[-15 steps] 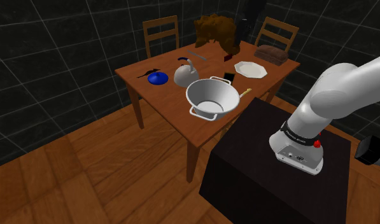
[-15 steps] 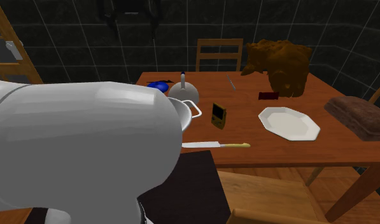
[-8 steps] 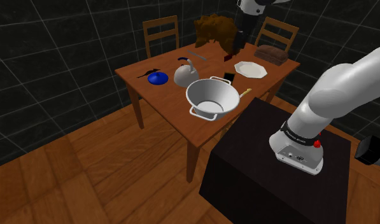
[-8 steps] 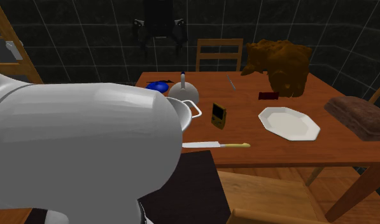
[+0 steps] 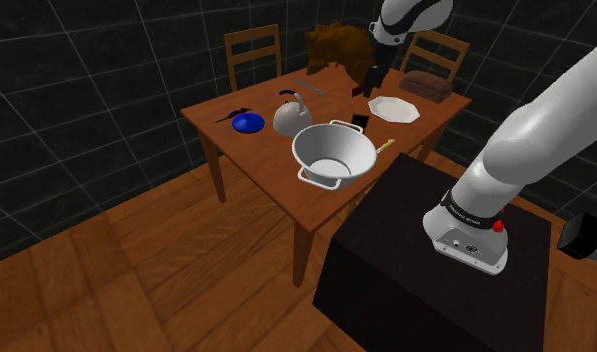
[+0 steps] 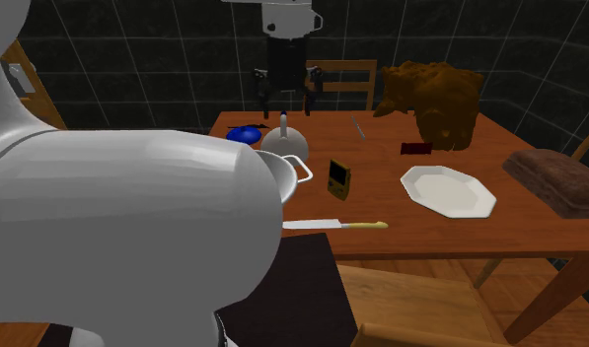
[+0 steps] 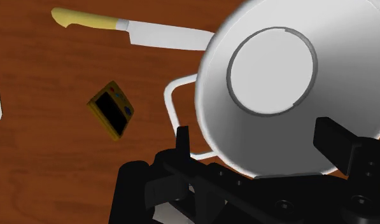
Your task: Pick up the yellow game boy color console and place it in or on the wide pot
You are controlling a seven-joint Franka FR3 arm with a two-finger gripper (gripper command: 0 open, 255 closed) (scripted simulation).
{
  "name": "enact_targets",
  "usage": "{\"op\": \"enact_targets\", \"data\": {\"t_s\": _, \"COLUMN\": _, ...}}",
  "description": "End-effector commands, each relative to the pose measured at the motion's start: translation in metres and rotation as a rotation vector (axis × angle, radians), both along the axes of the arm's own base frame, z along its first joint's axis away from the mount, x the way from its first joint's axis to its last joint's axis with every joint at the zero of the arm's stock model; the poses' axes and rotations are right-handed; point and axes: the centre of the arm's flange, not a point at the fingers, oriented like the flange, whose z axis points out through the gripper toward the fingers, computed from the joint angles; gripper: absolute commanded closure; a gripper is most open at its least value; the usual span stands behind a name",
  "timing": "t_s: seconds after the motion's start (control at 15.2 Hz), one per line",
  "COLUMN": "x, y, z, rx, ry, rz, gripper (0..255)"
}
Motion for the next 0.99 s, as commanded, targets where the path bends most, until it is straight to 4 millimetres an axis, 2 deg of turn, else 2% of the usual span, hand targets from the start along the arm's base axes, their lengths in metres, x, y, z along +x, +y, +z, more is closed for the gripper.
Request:
{"op": "enact_targets", "data": {"t_s": 0.0, "x": 0.008, "y": -0.020, "z": -0.019, "rx": -0.004, "ry": 0.006, "rz": -0.001, "gripper": 0}}
{"op": "enact_targets", "data": {"t_s": 0.92, "x": 0.051, "y": -0.149, "z": -0.144, "rx": -0.019, "ry": 0.050, "rz": -0.011, "gripper": 0}}
